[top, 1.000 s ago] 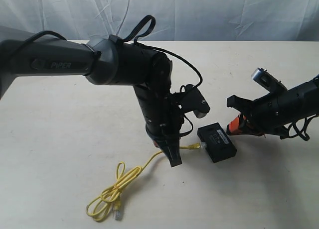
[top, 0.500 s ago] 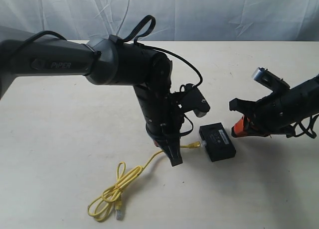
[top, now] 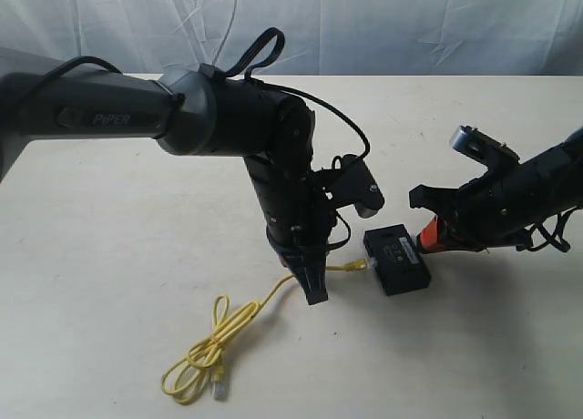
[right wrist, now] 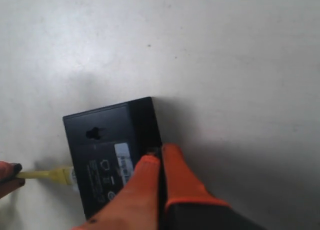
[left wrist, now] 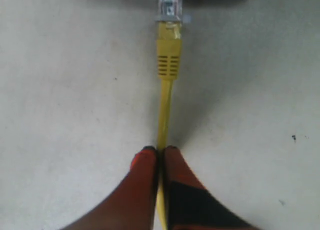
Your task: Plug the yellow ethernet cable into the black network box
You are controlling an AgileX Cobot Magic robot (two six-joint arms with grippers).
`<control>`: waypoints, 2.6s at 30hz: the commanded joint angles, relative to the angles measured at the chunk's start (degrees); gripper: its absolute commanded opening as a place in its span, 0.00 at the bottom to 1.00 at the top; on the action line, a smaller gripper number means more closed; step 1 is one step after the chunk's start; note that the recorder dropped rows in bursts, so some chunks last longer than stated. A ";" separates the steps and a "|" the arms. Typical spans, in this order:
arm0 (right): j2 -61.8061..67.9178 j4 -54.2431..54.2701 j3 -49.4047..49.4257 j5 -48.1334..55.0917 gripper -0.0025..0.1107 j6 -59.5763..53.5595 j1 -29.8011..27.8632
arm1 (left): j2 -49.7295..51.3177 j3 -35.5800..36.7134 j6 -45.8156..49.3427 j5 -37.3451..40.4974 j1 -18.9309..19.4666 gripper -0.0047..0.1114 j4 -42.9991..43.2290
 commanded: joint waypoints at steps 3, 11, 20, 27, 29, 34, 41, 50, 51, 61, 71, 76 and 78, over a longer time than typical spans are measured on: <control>-0.37 -0.49 0.21 0.35 0.02 -0.41 0.08 | -0.69 -0.22 1.00 -1.47 -0.14 0.04 0.14; -0.37 -0.49 0.21 1.97 0.02 -0.53 0.08 | -0.69 -0.22 1.10 -2.02 -0.14 0.04 0.14; -0.37 0.80 0.21 2.93 0.02 -1.99 0.08 | -0.69 -0.22 2.33 -2.54 -0.14 0.04 -0.07; -0.37 0.79 0.21 3.56 0.02 -2.66 1.63 | -0.69 -0.22 3.48 -3.72 -0.14 0.04 -1.39; -0.37 0.79 0.21 2.16 0.02 -2.66 2.97 | -0.69 -0.22 3.48 -3.83 -0.14 0.04 -1.37; -1.16 0.79 0.10 2.03 0.02 -2.66 2.78 | -0.69 -0.22 3.48 -3.82 -0.04 0.04 -1.37; -5.43 -2.23 0.10 1.03 0.02 -1.26 -0.71 | -0.69 -0.22 3.26 -3.82 -0.04 0.04 -1.15; 0.93 -0.13 0.59 -0.51 0.02 -3.09 3.12 | -0.69 -0.22 3.26 -3.96 -0.04 0.04 -1.18; 1.51 -0.13 0.59 -0.51 0.02 -3.24 4.22 | -0.69 -0.22 3.26 -3.96 -0.04 0.04 -1.18; 2.59 -0.17 0.59 -0.51 0.02 -3.24 6.44 | -0.69 -0.22 3.26 -3.96 -0.04 0.04 -1.18; 0.10 0.17 0.59 -3.24 0.02 -2.83 6.33 | -0.69 -0.22 3.26 -3.17 -0.04 0.04 1.01; -2.84 -1.29 0.59 -5.18 0.02 -1.08 5.31 | -0.69 -0.22 3.26 -3.05 -0.04 0.04 1.47; -4.02 -3.00 0.59 -6.04 0.02 0.81 4.52 | -0.69 -0.22 3.26 -3.05 -0.04 0.04 1.47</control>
